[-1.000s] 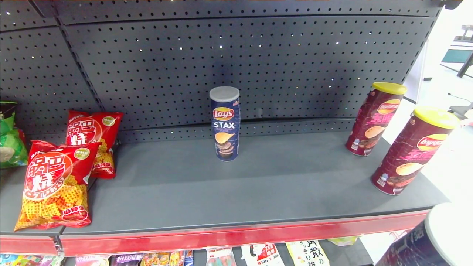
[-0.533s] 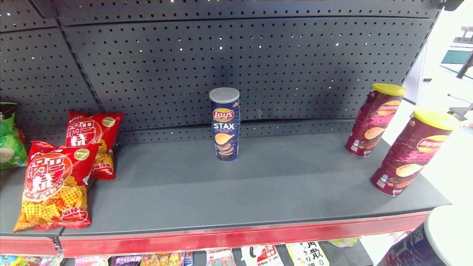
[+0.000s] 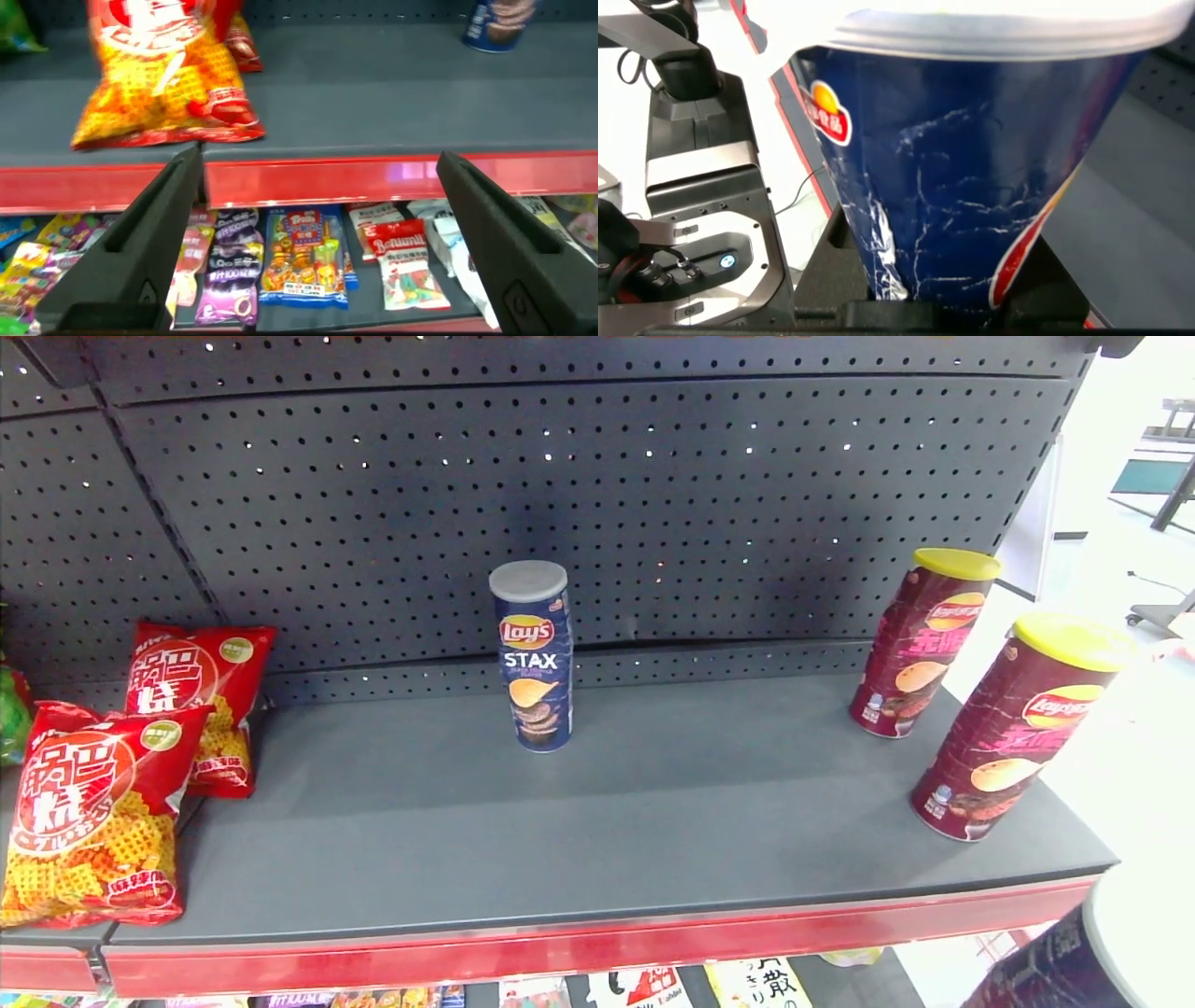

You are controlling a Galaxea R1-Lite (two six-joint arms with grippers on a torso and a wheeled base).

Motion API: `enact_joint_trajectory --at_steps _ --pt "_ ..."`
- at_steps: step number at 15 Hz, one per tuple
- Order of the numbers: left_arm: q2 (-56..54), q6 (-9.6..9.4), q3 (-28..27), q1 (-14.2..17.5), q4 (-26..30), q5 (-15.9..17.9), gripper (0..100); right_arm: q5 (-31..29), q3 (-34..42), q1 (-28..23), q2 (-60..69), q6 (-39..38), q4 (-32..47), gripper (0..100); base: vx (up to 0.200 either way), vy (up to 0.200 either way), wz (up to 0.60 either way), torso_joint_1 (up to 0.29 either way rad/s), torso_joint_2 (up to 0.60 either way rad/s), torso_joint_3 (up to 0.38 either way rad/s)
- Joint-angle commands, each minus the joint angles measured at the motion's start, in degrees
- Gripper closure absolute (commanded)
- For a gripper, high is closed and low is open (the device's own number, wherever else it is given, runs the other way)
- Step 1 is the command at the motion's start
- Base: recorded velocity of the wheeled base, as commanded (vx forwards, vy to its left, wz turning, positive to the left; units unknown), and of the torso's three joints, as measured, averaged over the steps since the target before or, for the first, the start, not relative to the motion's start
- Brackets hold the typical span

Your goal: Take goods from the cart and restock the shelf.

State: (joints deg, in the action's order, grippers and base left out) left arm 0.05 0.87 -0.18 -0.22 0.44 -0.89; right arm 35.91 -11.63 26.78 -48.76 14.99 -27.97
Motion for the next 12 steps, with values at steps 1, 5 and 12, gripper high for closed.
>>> enact_joint_trajectory --at_steps 1,5,12 --pt "0.04 0.01 0.09 -0.04 0.00 0.01 0 0.03 -0.06 0.02 -0.02 0.03 0.02 100 0.000 0.000 0.00 0.000 0.00 0.000" --pt "0.04 0.01 0.01 -0.04 0.00 0.01 0 0.03 -0.41 0.02 -0.10 0.03 0.02 100 0.000 0.000 0.00 0.000 0.00 0.000" --pt "0.04 0.01 0.01 -0.04 0.00 0.01 0 -0.58 -1.20 0.02 -0.02 0.12 -0.07 100 0.000 0.000 0.00 0.000 0.00 0.000"
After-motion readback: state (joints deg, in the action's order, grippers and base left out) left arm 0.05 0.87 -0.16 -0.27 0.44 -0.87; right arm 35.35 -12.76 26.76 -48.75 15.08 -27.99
